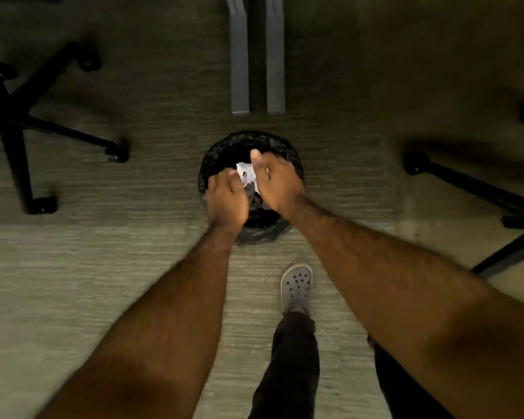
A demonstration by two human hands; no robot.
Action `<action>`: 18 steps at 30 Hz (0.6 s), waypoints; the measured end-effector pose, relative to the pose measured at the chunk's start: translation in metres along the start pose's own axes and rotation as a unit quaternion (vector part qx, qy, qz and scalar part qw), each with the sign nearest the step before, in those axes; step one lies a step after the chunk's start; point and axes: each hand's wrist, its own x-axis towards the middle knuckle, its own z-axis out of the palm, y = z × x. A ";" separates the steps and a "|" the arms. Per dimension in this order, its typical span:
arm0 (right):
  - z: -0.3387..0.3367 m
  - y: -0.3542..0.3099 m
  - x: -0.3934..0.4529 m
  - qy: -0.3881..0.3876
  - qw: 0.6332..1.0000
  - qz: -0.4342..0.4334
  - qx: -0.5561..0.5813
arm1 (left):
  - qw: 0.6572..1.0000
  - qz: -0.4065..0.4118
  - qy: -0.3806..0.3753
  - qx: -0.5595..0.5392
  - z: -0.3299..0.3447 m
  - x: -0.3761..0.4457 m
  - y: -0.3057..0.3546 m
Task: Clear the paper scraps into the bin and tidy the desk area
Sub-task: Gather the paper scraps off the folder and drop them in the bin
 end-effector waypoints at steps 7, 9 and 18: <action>0.012 0.021 -0.010 -0.139 0.973 -0.032 -0.181 | 0.976 0.040 -0.135 0.168 0.003 -0.012 -0.036; 0.012 0.022 -0.018 -0.137 0.971 -0.050 -0.191 | 0.972 0.050 -0.133 0.187 0.000 -0.022 -0.035; -0.012 0.022 -0.047 -0.075 0.980 -0.061 -0.174 | 0.972 0.098 -0.120 0.178 -0.017 -0.054 0.002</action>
